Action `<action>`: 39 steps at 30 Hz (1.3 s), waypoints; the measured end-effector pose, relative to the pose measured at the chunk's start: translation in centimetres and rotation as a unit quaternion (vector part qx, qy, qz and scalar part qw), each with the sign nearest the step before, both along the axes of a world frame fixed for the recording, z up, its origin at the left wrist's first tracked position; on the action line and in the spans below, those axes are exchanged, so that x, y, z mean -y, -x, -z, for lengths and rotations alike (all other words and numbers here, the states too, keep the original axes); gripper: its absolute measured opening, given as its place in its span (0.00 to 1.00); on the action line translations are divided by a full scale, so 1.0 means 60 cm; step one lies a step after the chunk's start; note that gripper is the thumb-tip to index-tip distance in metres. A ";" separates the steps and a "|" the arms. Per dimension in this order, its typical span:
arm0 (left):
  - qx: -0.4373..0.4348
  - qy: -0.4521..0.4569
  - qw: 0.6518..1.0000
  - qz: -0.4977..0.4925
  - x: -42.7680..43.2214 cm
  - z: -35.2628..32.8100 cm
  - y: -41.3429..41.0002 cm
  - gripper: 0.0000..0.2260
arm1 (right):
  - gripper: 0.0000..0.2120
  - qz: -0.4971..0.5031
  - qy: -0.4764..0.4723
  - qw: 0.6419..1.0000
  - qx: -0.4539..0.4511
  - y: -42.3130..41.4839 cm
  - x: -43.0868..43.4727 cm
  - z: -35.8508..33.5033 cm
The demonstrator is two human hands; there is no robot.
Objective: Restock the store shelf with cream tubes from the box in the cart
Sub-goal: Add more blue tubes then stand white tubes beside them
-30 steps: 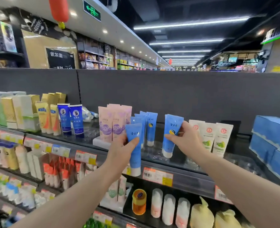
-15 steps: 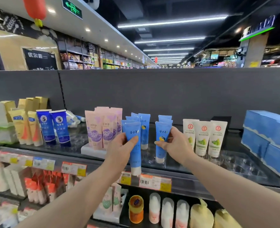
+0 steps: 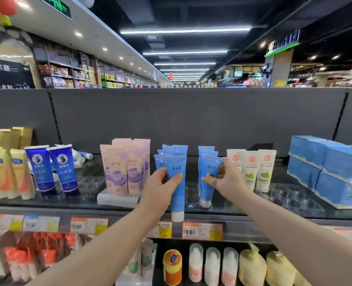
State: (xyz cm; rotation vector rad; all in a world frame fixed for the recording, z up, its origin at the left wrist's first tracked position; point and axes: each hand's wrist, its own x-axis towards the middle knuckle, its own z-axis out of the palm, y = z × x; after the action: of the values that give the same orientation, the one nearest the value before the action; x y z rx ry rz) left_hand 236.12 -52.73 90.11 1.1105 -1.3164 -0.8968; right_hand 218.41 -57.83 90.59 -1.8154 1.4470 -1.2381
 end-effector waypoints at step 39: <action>0.540 0.070 0.829 -0.124 0.067 -0.050 -0.088 0.37 | 0.07 -0.121 0.092 0.961 -0.231 -0.060 0.024 -0.186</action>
State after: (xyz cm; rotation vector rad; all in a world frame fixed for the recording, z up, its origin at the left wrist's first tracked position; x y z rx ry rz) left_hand 241.38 -56.75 93.13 1.7106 -2.0115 0.1321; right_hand 222.03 -59.24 101.76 -2.4478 1.3109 -0.8858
